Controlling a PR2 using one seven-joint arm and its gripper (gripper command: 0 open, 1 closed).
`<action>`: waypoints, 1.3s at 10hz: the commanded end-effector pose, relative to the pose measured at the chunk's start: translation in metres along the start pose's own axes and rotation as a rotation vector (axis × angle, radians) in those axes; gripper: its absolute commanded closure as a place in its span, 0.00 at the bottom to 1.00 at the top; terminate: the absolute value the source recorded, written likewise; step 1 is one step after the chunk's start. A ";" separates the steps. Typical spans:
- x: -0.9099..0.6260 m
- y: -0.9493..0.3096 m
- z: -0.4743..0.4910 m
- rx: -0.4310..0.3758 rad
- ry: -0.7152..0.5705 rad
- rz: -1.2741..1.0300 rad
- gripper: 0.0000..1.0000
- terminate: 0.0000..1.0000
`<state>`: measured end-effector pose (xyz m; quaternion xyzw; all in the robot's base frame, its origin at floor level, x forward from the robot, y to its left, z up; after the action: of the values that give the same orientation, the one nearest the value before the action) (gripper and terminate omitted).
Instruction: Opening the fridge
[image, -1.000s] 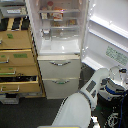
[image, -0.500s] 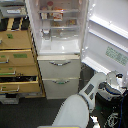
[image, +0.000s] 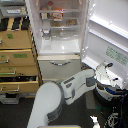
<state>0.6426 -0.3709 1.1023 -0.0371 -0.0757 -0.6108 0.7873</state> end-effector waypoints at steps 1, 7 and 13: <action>-0.340 0.009 0.088 0.301 -0.092 0.271 0.00 0.00; -0.554 0.026 0.050 0.288 -0.243 0.606 0.00 0.00; -0.658 0.007 -0.009 0.380 -0.275 0.852 0.00 0.00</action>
<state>0.5403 -0.0991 1.2905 -0.0033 -0.3936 -0.4937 0.7755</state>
